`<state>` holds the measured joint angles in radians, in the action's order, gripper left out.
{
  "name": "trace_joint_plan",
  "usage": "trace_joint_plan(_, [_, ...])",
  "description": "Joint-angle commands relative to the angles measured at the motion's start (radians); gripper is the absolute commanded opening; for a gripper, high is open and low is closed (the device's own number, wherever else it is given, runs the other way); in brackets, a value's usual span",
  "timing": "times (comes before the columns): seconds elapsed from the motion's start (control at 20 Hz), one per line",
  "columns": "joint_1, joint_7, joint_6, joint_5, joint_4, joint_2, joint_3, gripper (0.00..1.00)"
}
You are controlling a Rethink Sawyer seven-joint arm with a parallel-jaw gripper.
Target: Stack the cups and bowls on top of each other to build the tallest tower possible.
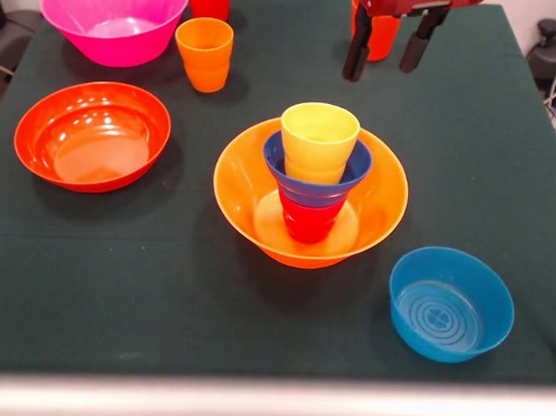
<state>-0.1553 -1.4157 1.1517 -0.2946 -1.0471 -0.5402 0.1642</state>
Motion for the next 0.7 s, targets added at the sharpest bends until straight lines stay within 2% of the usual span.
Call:
trace_joint_plan(0.05, [-0.015,-0.093,-0.066,0.007,0.009,0.101,0.046,1.0])
trace_joint_plan(0.45, [-0.015,-0.09,-0.152,-0.028,0.036,0.133,0.016,1.0])
trace_joint_plan(0.7, [-0.013,-0.084,-0.121,-0.03,0.032,0.119,-0.014,1.0])
